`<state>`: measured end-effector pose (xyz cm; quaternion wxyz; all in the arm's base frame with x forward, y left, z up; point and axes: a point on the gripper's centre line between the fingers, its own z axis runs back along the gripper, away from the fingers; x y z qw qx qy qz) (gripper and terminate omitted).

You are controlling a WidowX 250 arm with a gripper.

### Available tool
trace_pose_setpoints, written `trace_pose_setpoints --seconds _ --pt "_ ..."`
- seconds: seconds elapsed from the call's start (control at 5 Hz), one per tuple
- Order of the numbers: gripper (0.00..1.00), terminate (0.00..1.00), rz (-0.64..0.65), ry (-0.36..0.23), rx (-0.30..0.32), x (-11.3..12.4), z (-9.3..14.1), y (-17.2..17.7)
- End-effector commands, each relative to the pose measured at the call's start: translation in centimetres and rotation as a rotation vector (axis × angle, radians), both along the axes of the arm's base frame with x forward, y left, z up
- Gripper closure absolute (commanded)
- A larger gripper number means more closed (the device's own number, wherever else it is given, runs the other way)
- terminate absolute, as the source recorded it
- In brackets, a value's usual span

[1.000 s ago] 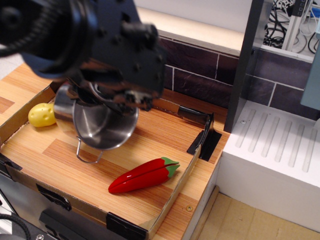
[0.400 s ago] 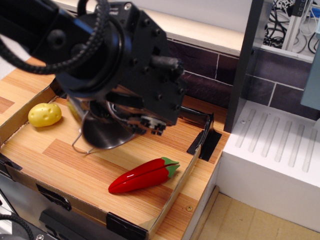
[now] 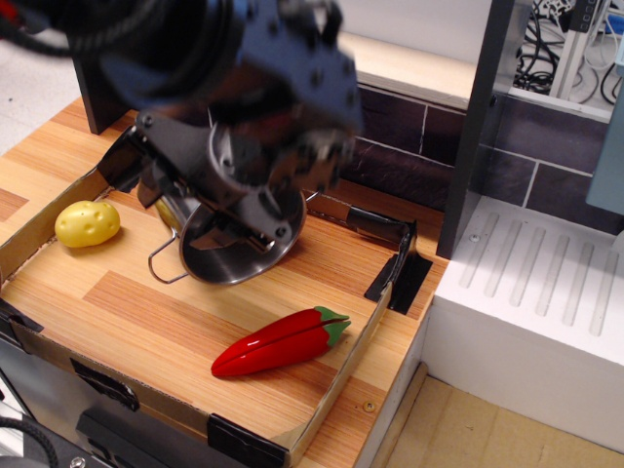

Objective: Topple metal pot

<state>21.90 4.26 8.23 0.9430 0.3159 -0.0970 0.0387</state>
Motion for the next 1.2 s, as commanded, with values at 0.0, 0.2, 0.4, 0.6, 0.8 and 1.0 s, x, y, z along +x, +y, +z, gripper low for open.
trace_pose_setpoints --seconds 0.0,0.2,0.4,0.6,0.8,1.0 --pt "0.0 0.0 -0.046 0.205 -0.306 -0.1 3.7 -0.3" --pt "0.0 0.0 -0.076 0.225 -0.484 0.0 5.9 0.0" --pt "0.0 0.0 -0.102 0.172 -0.556 -0.3 8.6 0.4" --pt "0.0 0.0 -0.107 0.12 -0.623 -0.5 11.2 1.1" --pt "0.0 0.0 -0.107 0.12 -0.623 -0.5 11.2 1.1" --pt "0.0 1.0 -0.107 0.12 -0.623 -0.5 11.2 1.1"
